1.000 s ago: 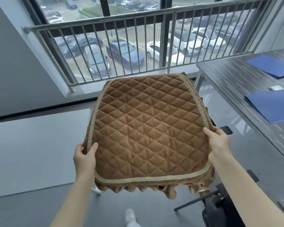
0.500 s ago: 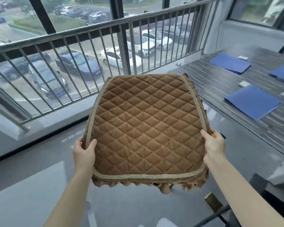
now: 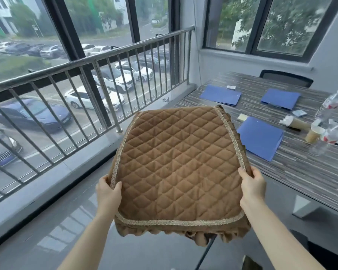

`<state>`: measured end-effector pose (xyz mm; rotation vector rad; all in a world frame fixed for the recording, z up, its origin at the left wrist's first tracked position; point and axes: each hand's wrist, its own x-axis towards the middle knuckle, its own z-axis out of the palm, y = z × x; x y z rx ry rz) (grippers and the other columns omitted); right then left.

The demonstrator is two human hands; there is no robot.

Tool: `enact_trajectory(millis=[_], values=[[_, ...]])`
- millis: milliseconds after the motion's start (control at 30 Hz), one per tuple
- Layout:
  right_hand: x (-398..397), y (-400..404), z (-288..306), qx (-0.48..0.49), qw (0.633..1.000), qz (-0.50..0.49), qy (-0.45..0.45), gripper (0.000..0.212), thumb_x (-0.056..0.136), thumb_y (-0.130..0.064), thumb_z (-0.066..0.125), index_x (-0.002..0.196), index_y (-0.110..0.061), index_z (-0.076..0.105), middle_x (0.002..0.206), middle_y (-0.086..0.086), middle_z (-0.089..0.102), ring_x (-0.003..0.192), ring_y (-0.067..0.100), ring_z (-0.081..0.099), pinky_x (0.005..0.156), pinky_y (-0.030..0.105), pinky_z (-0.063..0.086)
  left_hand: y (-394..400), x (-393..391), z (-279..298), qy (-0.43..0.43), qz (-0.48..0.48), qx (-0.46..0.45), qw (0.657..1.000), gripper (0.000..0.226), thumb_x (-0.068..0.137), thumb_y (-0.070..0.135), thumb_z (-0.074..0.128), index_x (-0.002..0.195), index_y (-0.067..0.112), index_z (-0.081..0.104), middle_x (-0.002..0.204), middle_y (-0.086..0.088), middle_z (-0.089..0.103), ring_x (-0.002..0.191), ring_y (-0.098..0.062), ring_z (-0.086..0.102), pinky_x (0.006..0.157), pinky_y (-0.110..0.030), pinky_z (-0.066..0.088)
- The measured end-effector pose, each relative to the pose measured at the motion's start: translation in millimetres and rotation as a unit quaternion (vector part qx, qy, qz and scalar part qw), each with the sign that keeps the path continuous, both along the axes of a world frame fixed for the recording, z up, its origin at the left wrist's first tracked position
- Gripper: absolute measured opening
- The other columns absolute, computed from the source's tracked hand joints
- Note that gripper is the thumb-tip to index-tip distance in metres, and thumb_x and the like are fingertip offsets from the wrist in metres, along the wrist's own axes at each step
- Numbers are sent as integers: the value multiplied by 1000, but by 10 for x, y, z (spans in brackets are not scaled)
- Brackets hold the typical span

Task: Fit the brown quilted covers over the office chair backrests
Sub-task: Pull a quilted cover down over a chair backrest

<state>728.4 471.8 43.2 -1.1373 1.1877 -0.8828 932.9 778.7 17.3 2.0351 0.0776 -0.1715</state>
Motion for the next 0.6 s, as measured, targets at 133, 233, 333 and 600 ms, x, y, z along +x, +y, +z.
enact_trajectory(millis=[133,233,333,600], values=[[230,-309,113,-66,997,-32,4,6,91,-13,59,92,-19,62,77,-4,57,74,15,50,65,25,42,-415,337,-62,-1,-45,35,998,47,86,11,67,129,10,47,121,-6,49,115,-27,51,98,-45,46],[316,-517,144,-91,994,-63,13,8,92,-16,59,99,-19,63,81,-7,61,74,14,54,66,24,43,-734,545,-110,25,-83,46,995,48,86,7,66,128,11,44,119,-3,49,106,-22,52,86,-37,47],[326,-607,190,-111,991,-69,27,12,93,-17,58,104,-18,63,78,-9,59,69,12,51,62,23,42,-935,653,-198,42,-119,68,990,52,85,9,66,130,15,40,124,-10,52,101,-27,57,83,-44,53],[543,-751,292,-219,968,-75,94,17,91,-19,62,108,-20,64,96,-3,68,90,17,61,79,28,47,-1849,1118,-60,-9,-305,75,949,68,89,7,60,147,20,28,141,-6,51,122,-28,55,85,-40,50]])
